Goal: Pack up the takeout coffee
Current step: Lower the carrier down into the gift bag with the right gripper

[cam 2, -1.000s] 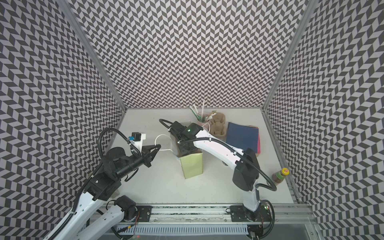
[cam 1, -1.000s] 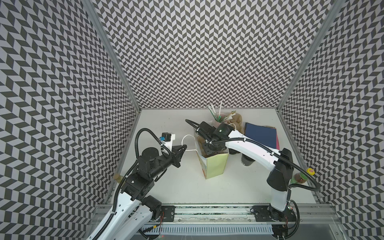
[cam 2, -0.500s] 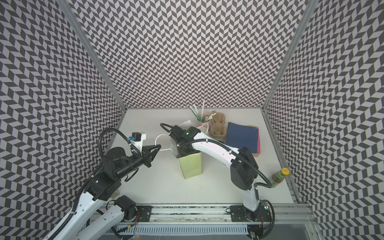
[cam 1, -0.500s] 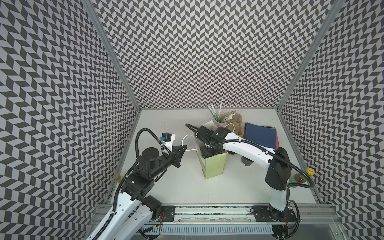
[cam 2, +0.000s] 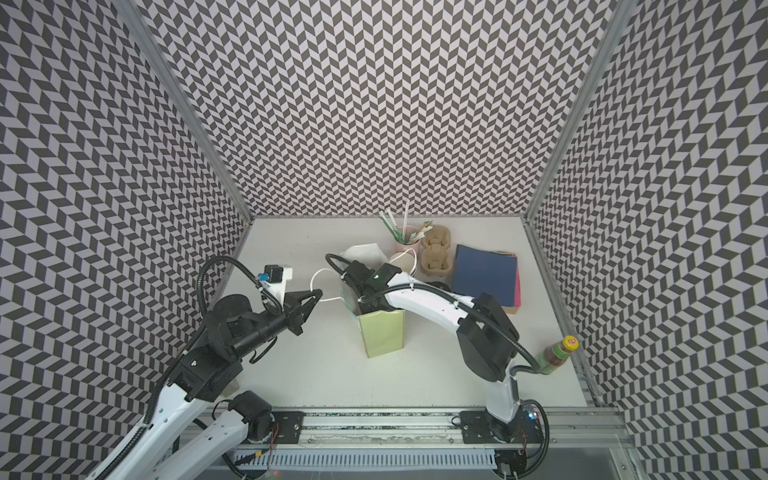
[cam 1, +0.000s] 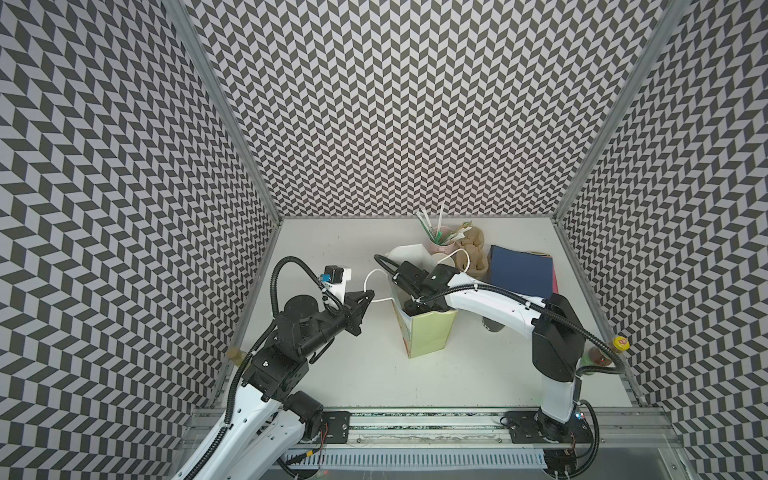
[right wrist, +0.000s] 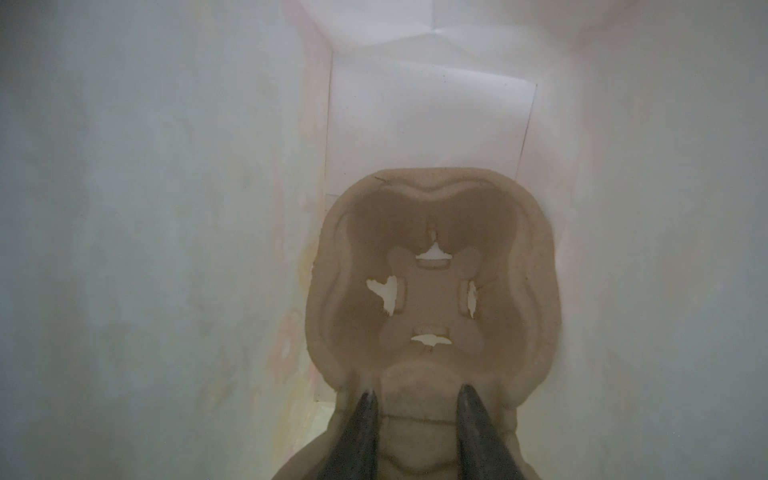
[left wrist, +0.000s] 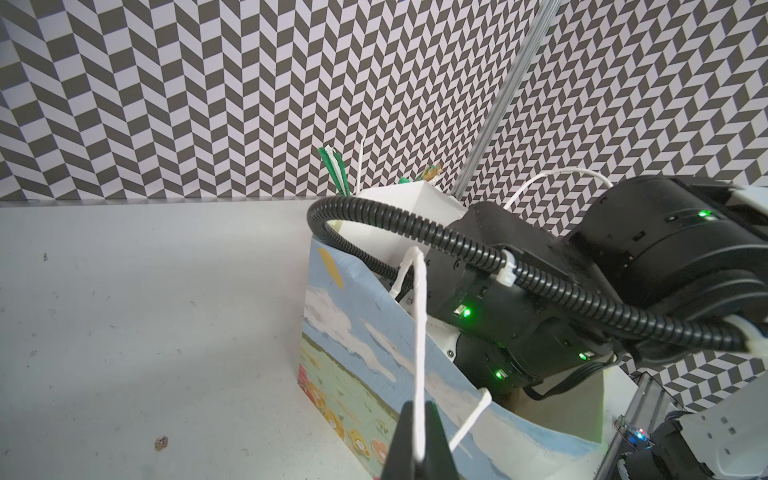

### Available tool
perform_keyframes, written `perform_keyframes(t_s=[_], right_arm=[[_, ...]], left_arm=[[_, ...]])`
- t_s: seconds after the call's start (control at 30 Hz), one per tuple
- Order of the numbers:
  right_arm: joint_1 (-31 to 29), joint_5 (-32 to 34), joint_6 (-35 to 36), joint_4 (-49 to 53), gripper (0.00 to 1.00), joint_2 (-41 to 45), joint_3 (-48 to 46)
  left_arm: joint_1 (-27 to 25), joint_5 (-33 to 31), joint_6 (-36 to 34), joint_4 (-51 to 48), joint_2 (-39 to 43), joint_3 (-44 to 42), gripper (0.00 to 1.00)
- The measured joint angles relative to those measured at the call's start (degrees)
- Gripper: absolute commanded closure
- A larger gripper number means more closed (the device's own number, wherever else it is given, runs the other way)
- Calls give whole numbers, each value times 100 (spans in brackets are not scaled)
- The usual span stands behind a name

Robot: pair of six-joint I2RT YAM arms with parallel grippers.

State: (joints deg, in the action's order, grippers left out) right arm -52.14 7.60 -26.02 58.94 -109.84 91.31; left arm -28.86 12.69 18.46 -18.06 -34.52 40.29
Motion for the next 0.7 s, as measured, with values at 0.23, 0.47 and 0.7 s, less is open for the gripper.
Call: perform_keyframes(t_s=[0.23, 0.47, 0.7], right_arm=[[31, -63, -17, -315, 66, 13, -319], [52, -107, -15, -400, 59, 13, -341], [52, -107, 4, -313, 44, 13, -210]], left_arm=[[0, 0, 0, 0, 0, 0, 100], [-2, 0, -4, 0, -2, 0, 100], [-2, -2, -35, 0, -31, 0, 100]])
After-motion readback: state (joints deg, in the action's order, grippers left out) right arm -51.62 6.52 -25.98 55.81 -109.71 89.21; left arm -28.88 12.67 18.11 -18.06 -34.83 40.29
